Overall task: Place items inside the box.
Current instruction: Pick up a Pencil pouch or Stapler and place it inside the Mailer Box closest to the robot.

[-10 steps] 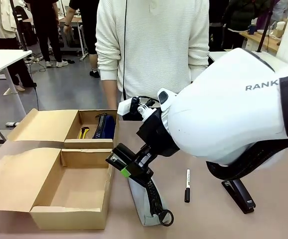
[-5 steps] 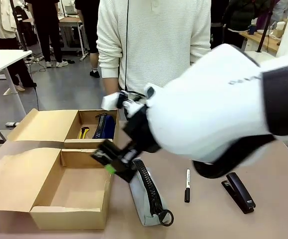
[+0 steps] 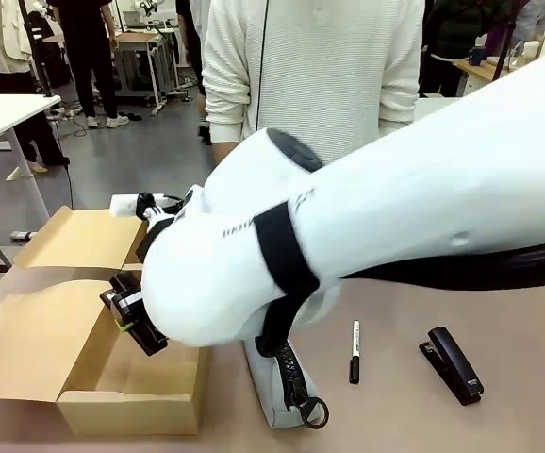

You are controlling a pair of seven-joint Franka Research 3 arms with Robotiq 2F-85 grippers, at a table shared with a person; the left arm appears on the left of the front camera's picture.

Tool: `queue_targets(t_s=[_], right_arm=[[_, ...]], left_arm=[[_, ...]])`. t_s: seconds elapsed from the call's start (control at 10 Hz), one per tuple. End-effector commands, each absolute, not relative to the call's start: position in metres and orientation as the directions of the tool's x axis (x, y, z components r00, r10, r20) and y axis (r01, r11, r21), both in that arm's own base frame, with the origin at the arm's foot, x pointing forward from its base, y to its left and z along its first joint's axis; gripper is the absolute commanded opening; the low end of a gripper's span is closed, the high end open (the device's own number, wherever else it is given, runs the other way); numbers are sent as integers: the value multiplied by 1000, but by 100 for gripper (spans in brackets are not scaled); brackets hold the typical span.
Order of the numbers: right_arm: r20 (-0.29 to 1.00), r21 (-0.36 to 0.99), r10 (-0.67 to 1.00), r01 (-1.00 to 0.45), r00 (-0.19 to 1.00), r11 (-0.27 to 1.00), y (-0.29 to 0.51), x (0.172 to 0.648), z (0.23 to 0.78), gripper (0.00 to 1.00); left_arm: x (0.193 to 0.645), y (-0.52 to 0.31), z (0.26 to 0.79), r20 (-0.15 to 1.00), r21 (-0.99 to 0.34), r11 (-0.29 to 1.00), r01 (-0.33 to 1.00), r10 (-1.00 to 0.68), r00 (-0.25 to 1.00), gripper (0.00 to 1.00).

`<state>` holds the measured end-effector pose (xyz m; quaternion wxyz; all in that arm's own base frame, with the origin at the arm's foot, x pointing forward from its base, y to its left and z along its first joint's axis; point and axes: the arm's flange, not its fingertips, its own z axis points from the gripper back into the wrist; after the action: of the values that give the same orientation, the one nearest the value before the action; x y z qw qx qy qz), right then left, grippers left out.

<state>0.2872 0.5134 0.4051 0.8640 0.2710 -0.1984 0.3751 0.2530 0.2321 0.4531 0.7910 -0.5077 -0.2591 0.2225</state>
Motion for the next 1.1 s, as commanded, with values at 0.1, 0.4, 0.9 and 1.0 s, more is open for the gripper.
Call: queue_targets(t_s=[0.1, 0.4, 0.9, 1.0], right_arm=[[470, 280, 543, -701, 696, 656, 556, 309, 394, 37], [355, 200, 545, -631, 760, 750, 554, 307, 387, 37], [268, 187, 536, -589, 801, 786, 556, 306, 377, 37], [271, 190, 536, -590, 800, 784, 554, 306, 377, 37]], left_arm=[[254, 232, 453, 201, -923, 379, -62, 614, 763, 100], [254, 232, 453, 201, -923, 379, -62, 614, 763, 100], [254, 232, 453, 201, -923, 379, -62, 614, 763, 100], [254, 232, 453, 201, -923, 379, -62, 614, 763, 100]])
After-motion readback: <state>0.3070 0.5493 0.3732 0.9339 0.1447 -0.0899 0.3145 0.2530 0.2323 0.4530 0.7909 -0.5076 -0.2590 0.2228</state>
